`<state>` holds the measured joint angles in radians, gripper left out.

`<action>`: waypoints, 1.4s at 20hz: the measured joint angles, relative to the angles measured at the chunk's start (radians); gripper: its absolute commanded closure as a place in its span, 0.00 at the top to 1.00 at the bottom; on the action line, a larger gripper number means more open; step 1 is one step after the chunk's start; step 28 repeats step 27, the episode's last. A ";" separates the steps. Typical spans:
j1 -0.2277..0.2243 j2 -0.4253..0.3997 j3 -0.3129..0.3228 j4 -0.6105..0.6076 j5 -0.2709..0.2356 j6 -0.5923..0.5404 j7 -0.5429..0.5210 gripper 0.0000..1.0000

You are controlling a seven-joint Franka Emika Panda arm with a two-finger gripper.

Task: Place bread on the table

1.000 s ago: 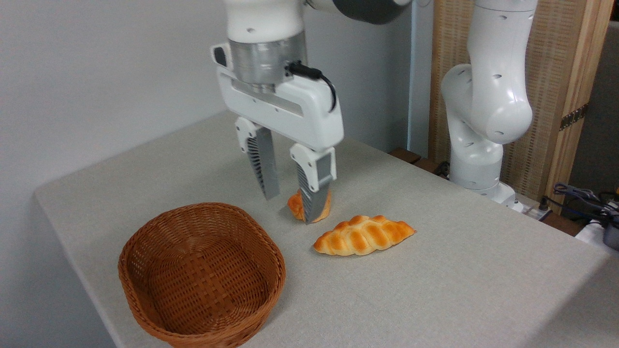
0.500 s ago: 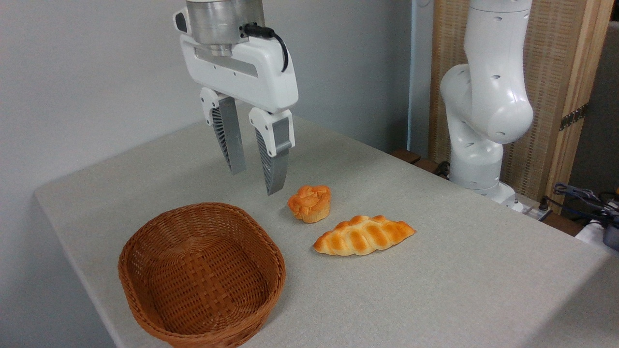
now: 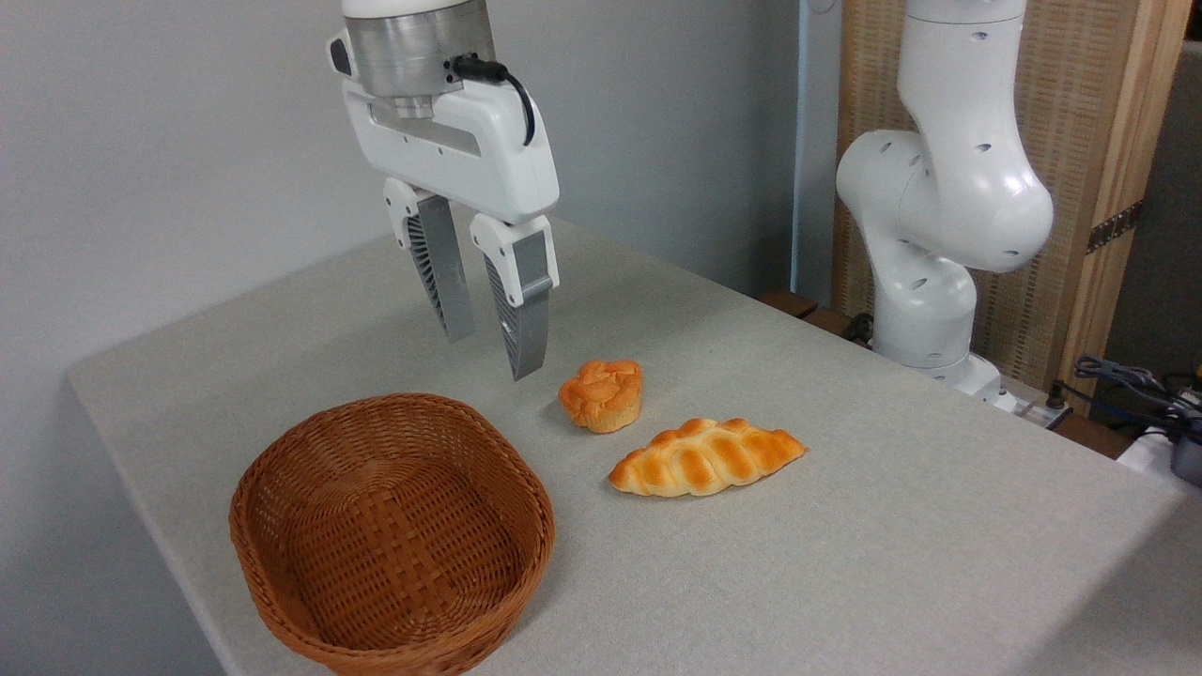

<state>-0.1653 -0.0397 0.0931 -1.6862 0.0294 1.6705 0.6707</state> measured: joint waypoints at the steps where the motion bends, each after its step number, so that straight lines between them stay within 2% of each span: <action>1: 0.008 0.003 -0.005 0.000 0.000 0.000 0.000 1.00; 4: 0.017 0.010 -0.015 0.000 0.000 0.000 0.001 1.00; 7: 0.083 0.019 -0.088 0.000 0.000 0.000 0.001 1.00; 9: 0.106 0.021 -0.113 0.000 0.000 0.000 0.001 1.00; 28: 0.118 0.019 -0.115 0.010 0.000 -0.011 0.006 1.00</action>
